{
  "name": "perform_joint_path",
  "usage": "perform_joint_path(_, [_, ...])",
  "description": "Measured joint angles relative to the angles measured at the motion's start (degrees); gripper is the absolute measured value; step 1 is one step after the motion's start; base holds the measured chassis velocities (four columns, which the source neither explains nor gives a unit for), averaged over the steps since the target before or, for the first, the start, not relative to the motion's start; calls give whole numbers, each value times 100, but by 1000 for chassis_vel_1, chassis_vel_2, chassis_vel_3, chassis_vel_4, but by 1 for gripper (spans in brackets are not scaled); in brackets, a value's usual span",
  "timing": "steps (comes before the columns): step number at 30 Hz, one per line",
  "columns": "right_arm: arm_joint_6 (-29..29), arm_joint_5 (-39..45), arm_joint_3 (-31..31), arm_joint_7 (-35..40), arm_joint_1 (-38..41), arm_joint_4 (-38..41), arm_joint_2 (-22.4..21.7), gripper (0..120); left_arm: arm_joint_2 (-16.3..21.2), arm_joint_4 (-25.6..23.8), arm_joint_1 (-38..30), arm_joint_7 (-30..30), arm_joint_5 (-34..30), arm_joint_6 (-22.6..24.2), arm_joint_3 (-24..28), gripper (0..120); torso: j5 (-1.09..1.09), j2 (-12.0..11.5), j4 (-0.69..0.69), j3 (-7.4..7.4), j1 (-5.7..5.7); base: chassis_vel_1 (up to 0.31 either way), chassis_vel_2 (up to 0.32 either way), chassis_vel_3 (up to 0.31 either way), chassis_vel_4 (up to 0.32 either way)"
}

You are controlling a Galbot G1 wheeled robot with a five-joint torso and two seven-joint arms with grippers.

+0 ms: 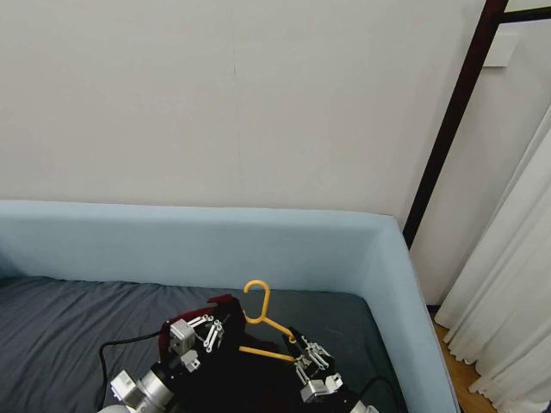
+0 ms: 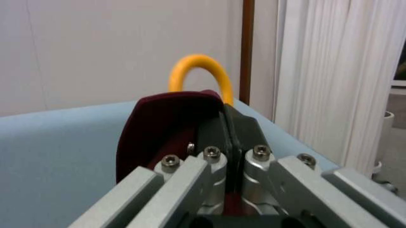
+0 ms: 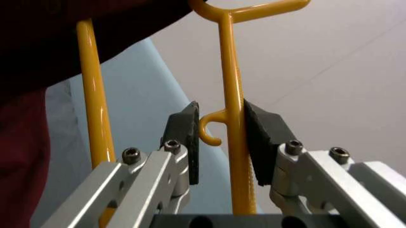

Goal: Pick up the clothes from the sofa and hang them on the clothes hanger.

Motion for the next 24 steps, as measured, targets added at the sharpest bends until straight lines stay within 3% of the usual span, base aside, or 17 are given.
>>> perform_joint_path(15, [393, 272, -70, 14, 287, -68, 222, 22, -50, 290, 69, 423, 209, -279, 87, 0, 0, 0, 0, 0, 0, 0, 0, 0, 0])
perform_joint_path(20, [372, 529, -113, 19, 205, 137, 220, 22, -110, 410, 46, 439, 231, -616, 98, 1, 0, 0, 0, 0, 0, 0, 0, 0, 0])
perform_joint_path(24, [327, 598, -71, 24, 167, 176, 198, 22, -109, 495, 62, 610, 252, -1005, -5, 13, 0, 0, 0, 0, 0, 0, 0, 0, 0])
